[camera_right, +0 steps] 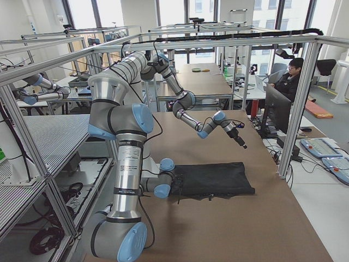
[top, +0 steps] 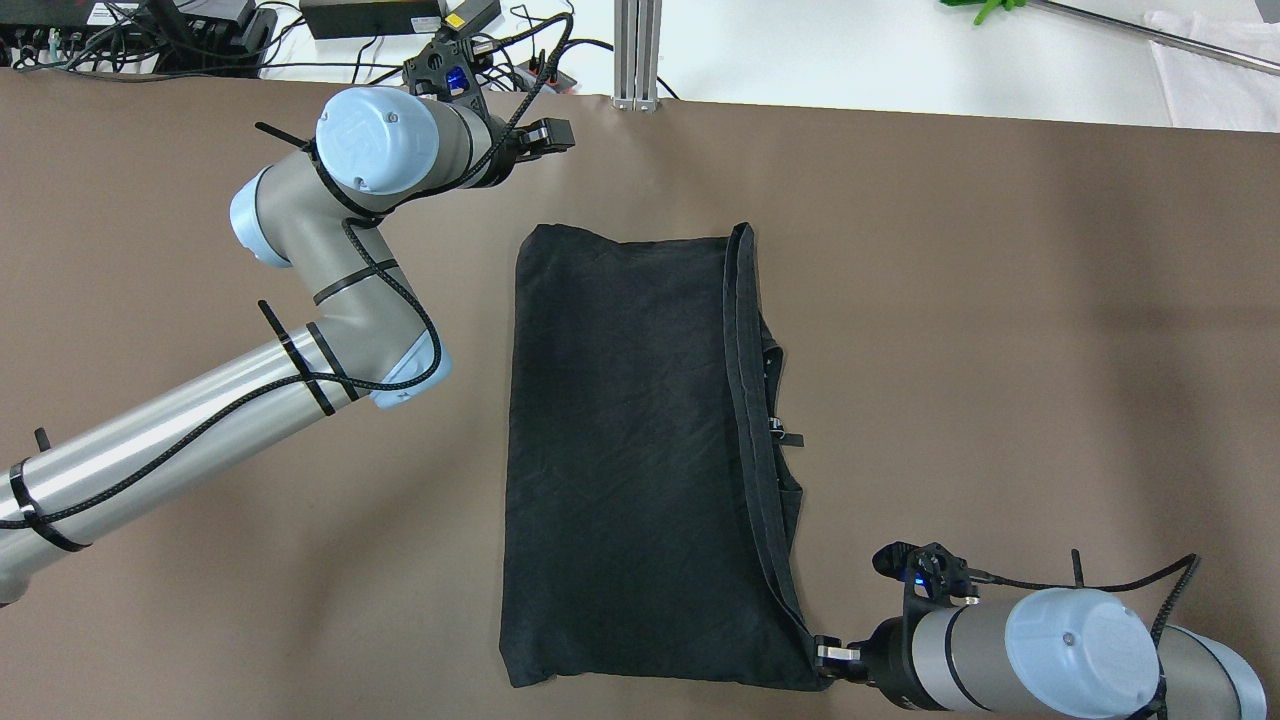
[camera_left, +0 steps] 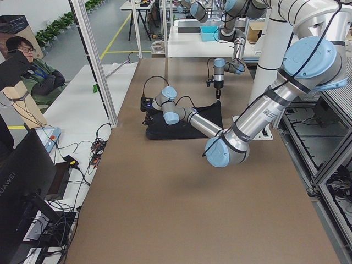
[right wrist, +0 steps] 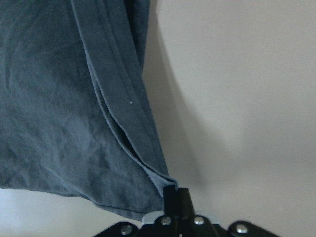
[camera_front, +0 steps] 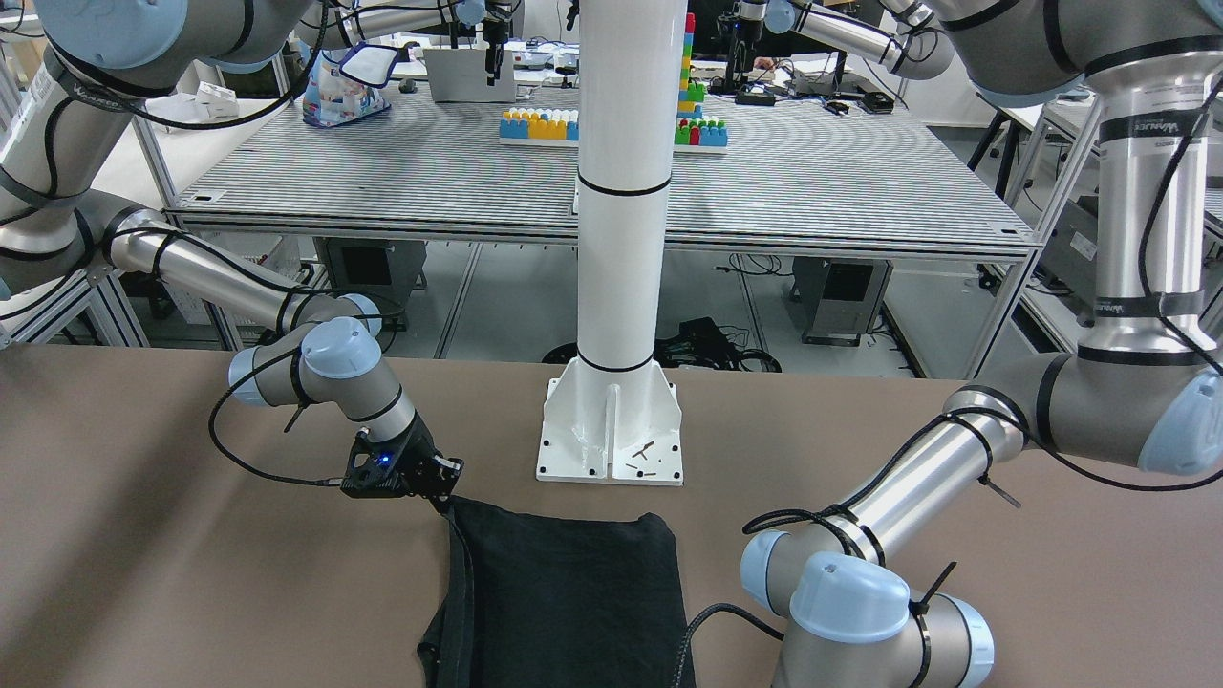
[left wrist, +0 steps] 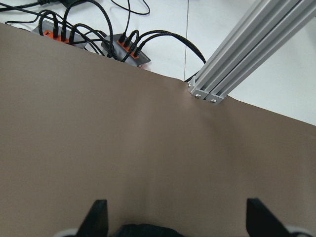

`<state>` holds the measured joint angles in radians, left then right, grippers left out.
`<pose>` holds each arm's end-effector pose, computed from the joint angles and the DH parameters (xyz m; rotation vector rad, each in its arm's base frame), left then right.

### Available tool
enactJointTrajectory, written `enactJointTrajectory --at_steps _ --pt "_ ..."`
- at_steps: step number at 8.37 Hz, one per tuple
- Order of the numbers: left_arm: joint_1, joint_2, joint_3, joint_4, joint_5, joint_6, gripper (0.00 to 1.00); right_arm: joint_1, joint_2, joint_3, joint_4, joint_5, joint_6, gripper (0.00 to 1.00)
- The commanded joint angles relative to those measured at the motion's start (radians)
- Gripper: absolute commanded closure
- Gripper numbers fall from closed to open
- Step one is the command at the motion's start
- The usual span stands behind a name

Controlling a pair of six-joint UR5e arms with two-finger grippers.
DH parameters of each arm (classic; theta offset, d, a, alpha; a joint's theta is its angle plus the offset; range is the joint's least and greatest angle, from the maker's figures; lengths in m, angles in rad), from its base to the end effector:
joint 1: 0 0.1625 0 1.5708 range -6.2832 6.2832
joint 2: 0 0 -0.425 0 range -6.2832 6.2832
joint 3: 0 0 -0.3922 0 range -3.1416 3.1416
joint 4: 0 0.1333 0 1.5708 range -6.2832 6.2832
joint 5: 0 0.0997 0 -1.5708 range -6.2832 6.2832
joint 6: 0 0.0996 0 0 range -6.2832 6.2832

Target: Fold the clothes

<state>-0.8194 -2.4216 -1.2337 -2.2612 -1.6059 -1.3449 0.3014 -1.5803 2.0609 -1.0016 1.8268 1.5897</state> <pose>0.4443 -0.6657 0.1926 0.5814 1.0715 -0.4981 -0.4233 -0.2448 0.3677 -0.0828 -1.0664 0.1549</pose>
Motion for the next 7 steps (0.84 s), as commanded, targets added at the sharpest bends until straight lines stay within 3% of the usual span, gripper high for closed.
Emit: enactJointTrajectory --at_steps 1,2,6,7 --pt "0.0 -0.001 0.002 0.0 0.0 0.001 0.0 0.05 0.002 -0.036 0.005 0.012 0.021 0.34" --pt "0.0 -0.001 0.002 0.0 0.0 0.001 0.0 0.064 0.0 -0.038 0.001 0.002 0.021 0.06" --pt "0.002 -0.01 0.0 0.003 -0.005 0.0 0.0 0.188 0.081 -0.044 -0.017 -0.006 0.004 0.06" --pt "0.0 -0.011 -0.006 0.003 -0.008 0.0 0.0 0.194 0.141 -0.054 -0.063 -0.079 -0.041 0.06"
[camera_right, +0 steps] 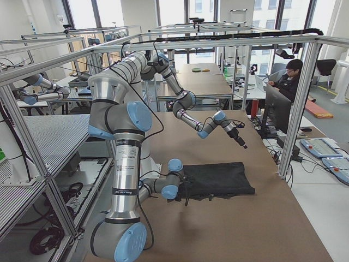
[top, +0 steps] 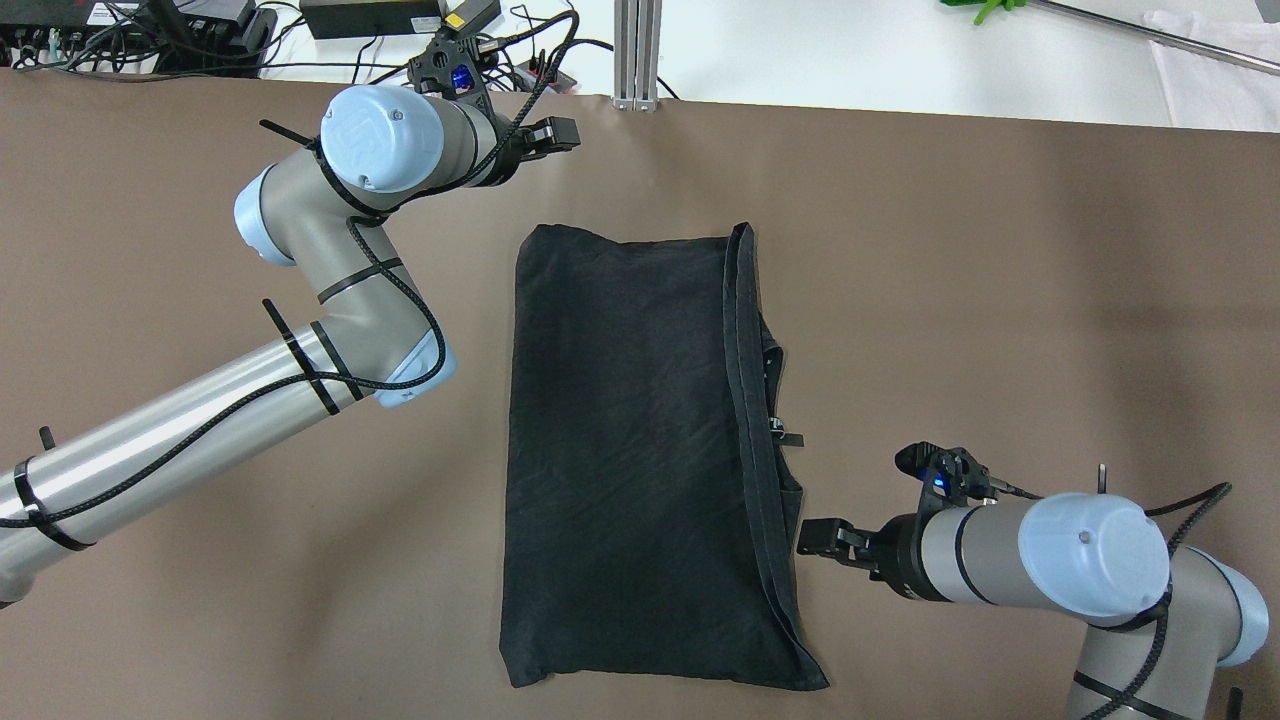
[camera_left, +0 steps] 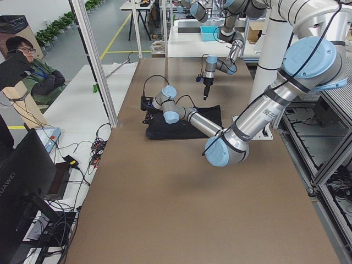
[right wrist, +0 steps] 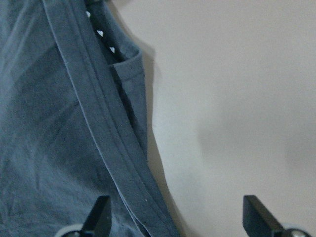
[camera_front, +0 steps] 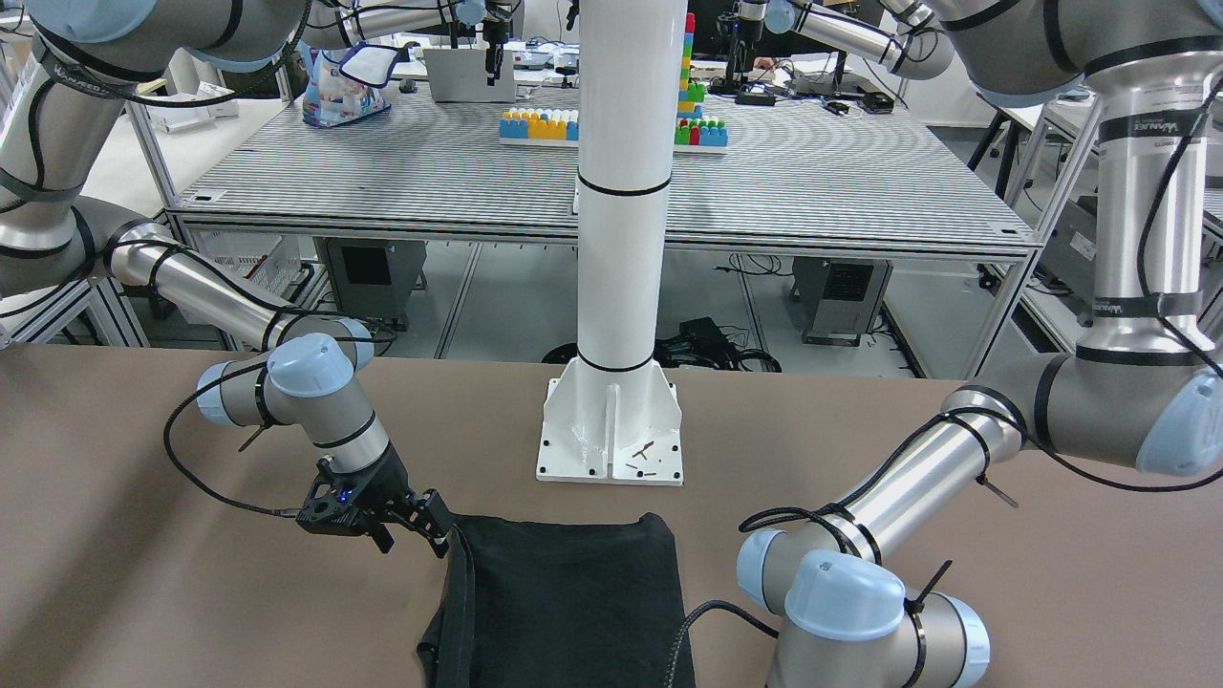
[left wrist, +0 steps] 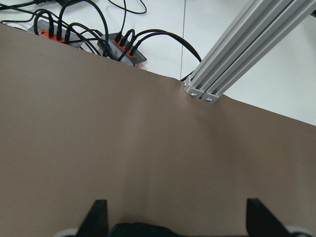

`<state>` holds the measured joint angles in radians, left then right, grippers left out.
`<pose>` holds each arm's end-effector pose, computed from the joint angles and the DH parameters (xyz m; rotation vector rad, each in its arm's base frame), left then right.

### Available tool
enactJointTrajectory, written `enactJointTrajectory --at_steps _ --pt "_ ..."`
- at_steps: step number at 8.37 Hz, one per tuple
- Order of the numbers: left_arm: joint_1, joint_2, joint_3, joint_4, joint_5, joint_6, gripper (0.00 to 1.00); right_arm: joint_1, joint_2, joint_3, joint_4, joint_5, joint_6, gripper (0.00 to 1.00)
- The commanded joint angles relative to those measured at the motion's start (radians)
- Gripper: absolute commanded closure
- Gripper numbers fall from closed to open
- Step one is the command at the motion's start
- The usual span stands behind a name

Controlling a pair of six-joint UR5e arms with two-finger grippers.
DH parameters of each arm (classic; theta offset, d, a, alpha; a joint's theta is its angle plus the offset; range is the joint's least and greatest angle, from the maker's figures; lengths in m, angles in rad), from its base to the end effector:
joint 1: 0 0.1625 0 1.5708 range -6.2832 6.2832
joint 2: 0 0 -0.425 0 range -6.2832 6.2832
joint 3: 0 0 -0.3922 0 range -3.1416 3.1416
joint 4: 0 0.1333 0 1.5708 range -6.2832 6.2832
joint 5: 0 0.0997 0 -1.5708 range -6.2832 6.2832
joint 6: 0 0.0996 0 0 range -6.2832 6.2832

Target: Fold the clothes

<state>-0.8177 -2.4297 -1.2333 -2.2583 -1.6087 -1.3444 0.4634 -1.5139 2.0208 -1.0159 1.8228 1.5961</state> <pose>0.4459 -0.6651 0.1868 0.5809 1.0771 -0.4938 -0.3987 -0.3205 0.3564 0.0071 -1.0841 0.3064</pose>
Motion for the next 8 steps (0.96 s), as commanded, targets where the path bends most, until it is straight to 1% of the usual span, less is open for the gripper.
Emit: enactJointTrajectory --at_steps 1,2,3,4,5,6,7,8 --pt "-0.015 -0.005 -0.011 0.002 -0.031 -0.001 0.0 0.032 0.121 -0.019 -0.125 -0.138 -0.126 0.06" --pt "-0.043 -0.005 -0.014 -0.001 -0.095 -0.002 0.0 0.034 0.156 -0.024 -0.147 -0.19 -0.192 0.06" --pt "-0.053 0.001 -0.02 -0.001 -0.115 -0.002 0.0 0.034 0.197 -0.04 -0.147 -0.274 -0.215 0.06" --pt "-0.054 0.001 -0.02 -0.001 -0.117 -0.002 0.0 0.034 0.246 -0.1 -0.147 -0.371 -0.226 0.06" --pt "-0.052 0.001 -0.021 -0.001 -0.117 -0.002 0.0 0.035 0.294 -0.17 -0.147 -0.405 -0.278 0.06" --pt "-0.054 0.003 -0.02 -0.003 -0.117 -0.001 0.0 0.035 0.331 -0.224 -0.147 -0.411 -0.319 0.06" --pt "-0.054 0.003 -0.02 -0.003 -0.117 -0.001 0.0 0.035 0.352 -0.267 -0.147 -0.437 -0.324 0.06" --pt "-0.054 0.003 -0.021 -0.004 -0.117 -0.001 0.0 0.035 0.385 -0.328 -0.147 -0.445 -0.343 0.06"
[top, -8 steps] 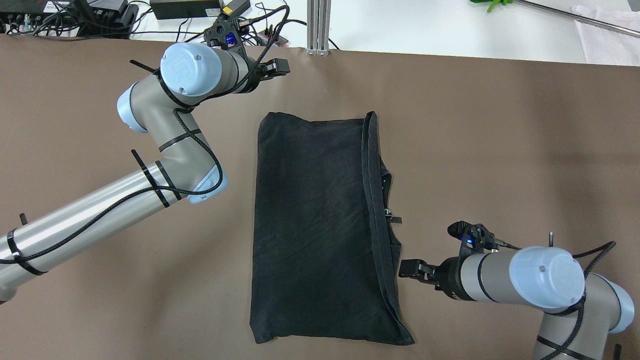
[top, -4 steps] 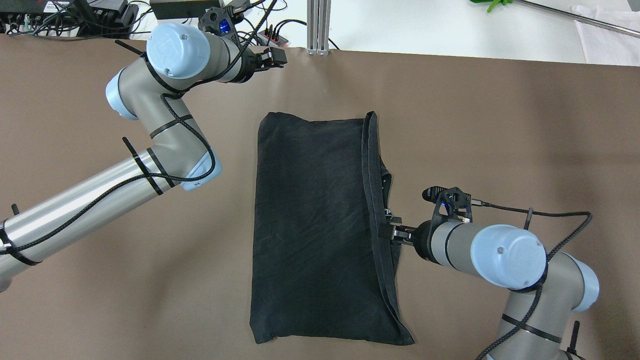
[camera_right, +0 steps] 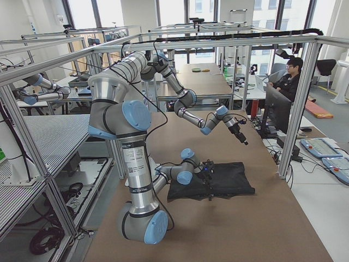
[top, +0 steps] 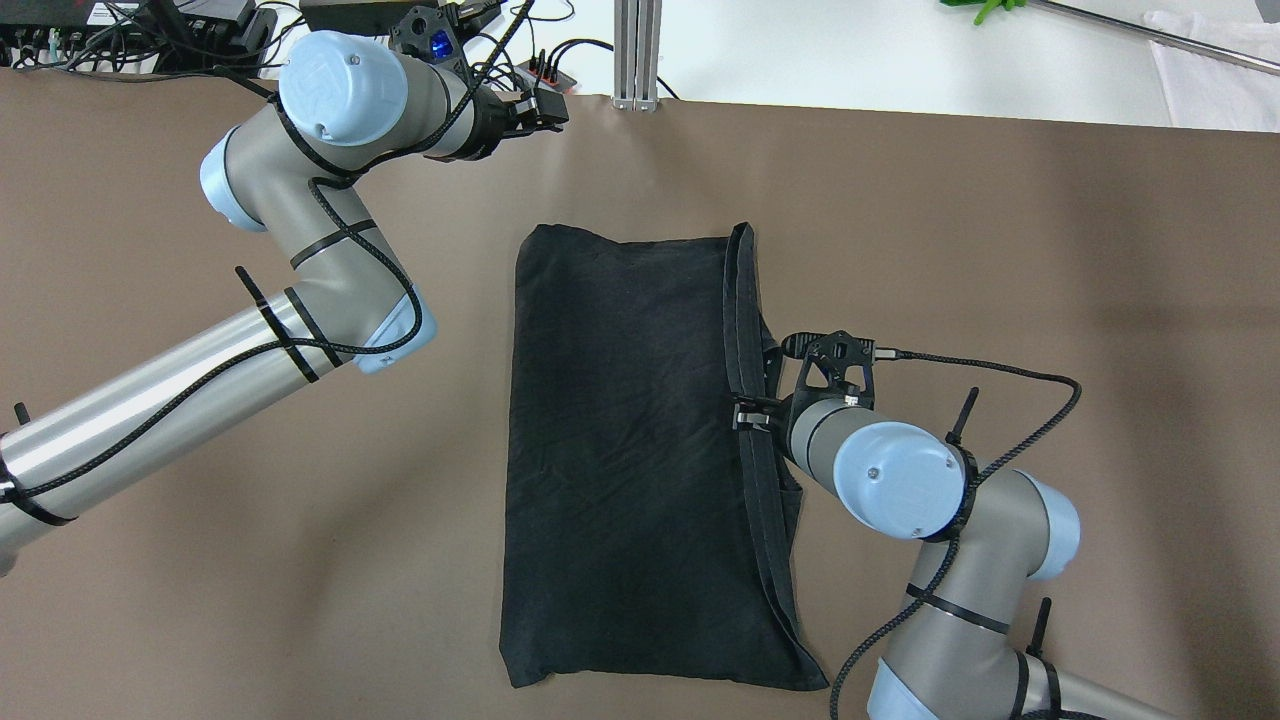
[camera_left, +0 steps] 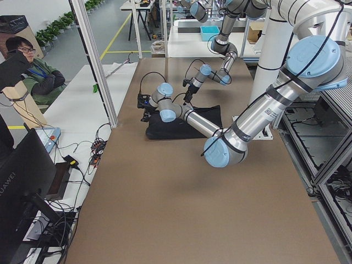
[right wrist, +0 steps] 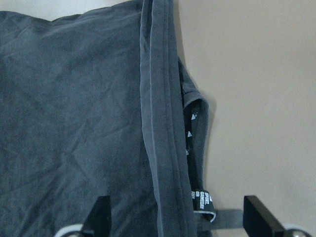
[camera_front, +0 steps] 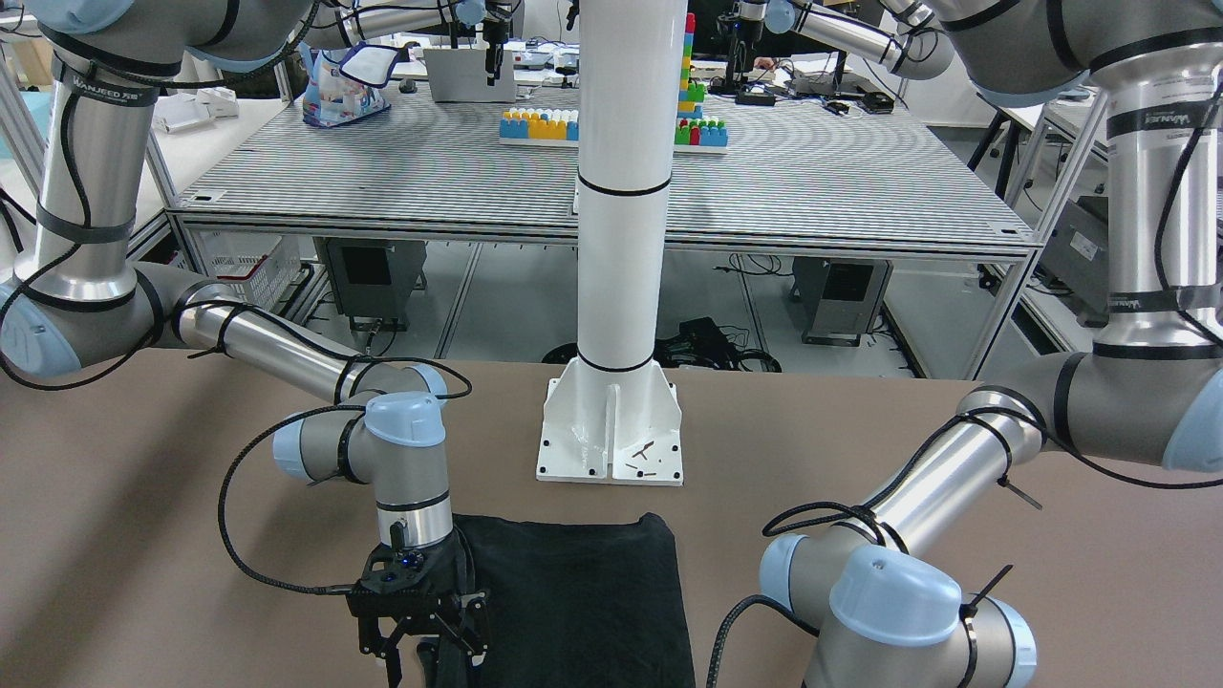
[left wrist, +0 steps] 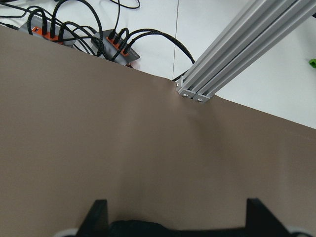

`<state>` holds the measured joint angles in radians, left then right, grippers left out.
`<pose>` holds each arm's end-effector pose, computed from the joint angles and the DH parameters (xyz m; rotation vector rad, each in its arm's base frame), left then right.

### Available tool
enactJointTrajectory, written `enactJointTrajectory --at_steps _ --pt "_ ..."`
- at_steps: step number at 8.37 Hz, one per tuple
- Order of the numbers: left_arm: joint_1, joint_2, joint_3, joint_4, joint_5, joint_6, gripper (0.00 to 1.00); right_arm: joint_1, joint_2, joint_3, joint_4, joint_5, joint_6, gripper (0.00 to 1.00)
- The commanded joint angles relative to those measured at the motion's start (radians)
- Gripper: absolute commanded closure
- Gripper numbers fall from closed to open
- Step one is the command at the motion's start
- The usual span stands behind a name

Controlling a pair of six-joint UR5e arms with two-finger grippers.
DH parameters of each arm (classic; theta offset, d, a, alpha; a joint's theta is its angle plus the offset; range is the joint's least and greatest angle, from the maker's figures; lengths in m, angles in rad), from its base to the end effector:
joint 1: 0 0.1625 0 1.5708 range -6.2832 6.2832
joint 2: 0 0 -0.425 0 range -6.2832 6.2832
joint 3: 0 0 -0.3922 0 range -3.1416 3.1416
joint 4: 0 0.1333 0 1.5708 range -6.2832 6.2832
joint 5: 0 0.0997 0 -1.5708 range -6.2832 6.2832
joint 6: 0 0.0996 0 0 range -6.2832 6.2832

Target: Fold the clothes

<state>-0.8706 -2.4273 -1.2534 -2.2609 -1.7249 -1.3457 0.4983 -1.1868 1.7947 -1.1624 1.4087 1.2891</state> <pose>0.4148 -0.6754 0.1786 0.5298 1.1286 -0.4662 -0.4708 -0.4262 0.2995 0.5240 -0.8846 0.2796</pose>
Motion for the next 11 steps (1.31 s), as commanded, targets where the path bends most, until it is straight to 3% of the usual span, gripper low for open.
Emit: enactJointTrajectory --at_steps 1,5,11 --pt "-0.001 0.001 0.0 -0.002 -0.001 -0.001 0.0 0.0 0.087 -0.16 0.0 -0.03 -0.04 0.06" --pt "-0.002 0.001 0.002 0.0 -0.001 0.0 0.0 0.0 0.115 -0.235 0.0 -0.03 -0.056 0.06" --pt "-0.002 0.001 0.003 0.001 0.001 -0.001 0.0 0.063 0.089 -0.235 0.009 -0.011 -0.194 0.06"
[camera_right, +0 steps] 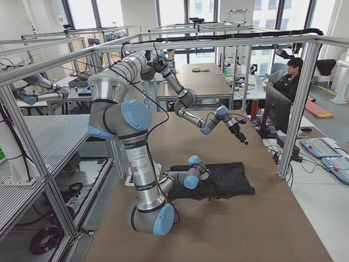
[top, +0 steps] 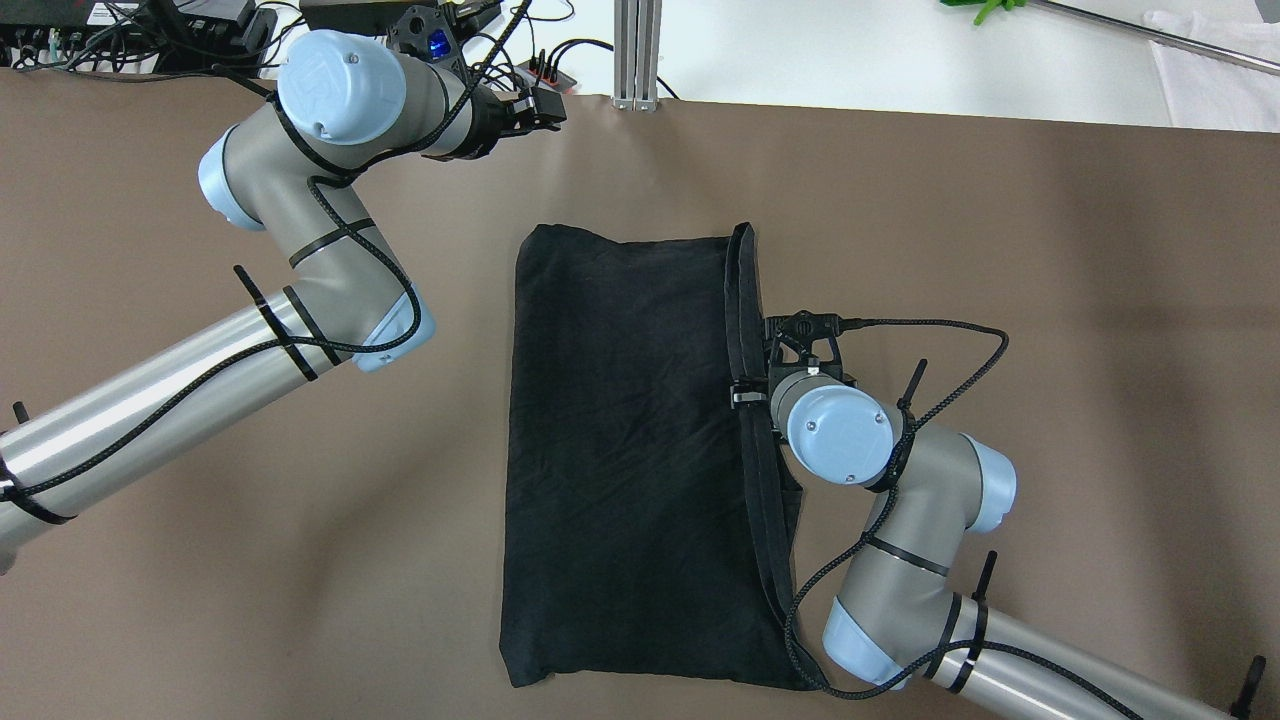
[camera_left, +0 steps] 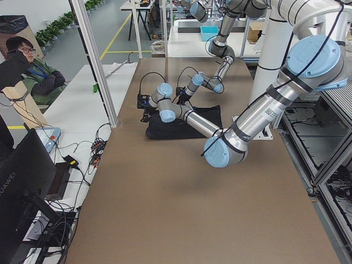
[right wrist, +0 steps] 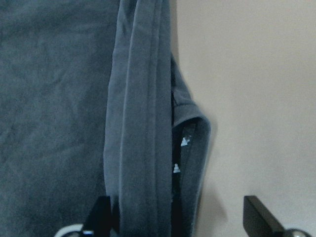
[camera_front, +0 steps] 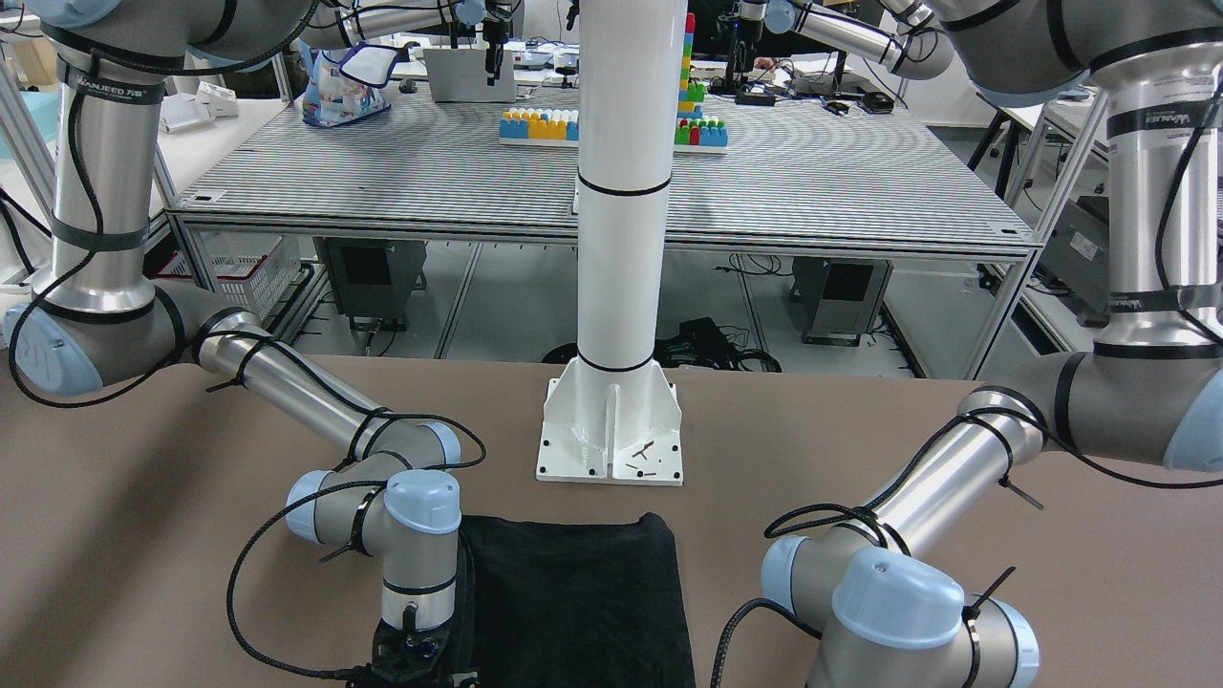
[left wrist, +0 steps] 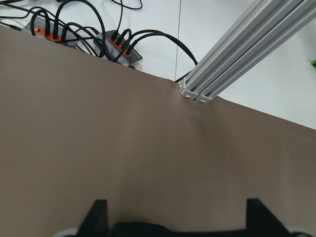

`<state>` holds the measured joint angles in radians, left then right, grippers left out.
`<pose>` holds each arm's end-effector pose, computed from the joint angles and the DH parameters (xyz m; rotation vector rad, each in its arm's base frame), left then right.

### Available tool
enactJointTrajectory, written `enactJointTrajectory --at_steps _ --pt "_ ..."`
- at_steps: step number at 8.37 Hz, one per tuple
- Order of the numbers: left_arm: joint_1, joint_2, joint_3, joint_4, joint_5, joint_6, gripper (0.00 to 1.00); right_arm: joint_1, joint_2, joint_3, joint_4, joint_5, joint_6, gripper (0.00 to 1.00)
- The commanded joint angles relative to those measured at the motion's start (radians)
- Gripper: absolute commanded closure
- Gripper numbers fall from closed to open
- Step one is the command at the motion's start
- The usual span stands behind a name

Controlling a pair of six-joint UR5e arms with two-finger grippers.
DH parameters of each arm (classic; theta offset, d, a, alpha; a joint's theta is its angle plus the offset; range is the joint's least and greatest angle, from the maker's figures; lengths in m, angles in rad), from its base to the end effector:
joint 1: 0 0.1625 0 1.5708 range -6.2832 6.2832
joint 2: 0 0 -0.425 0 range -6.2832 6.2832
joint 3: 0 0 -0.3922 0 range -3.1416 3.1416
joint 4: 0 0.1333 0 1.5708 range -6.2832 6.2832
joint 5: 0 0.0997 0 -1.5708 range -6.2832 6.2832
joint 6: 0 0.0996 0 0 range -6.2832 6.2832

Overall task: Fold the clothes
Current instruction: 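Adjust the shirt's side edge near the collar with the right gripper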

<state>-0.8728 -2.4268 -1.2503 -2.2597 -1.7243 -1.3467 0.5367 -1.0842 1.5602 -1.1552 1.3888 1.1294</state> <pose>0.4139 -0.6771 0.1806 0.5284 1.1241 -0.4704 -0.5123 -0.4809 0.3424 0.5681 -0.7058 0.1698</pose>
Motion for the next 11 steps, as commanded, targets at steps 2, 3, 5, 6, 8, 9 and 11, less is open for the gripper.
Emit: enactJointTrajectory --at_steps 2,3,5,6,8,9,11 --pt "0.0 -0.002 0.0 0.0 0.0 -0.002 0.0 0.043 -0.046 0.001 0.008 0.015 -0.052 0.06" --pt "0.0 -0.003 0.002 0.0 0.002 -0.002 0.0 0.074 -0.081 0.003 0.059 0.054 -0.109 0.06" --pt "-0.006 -0.005 0.005 0.002 0.002 -0.002 0.0 0.181 -0.122 0.008 0.127 0.221 -0.183 0.06" --pt "-0.006 -0.006 0.005 0.002 0.002 -0.002 0.0 0.193 -0.111 0.009 0.126 0.243 -0.184 0.06" --pt "-0.006 -0.006 0.005 0.002 0.002 -0.002 0.0 0.192 -0.03 0.006 0.091 0.239 -0.14 0.06" --pt "-0.006 -0.006 0.005 0.002 0.002 -0.002 0.0 0.19 0.005 -0.005 0.074 0.233 -0.075 0.06" --pt "-0.006 -0.006 0.005 0.002 0.002 -0.002 0.0 0.158 0.064 -0.072 0.074 0.198 -0.012 0.06"
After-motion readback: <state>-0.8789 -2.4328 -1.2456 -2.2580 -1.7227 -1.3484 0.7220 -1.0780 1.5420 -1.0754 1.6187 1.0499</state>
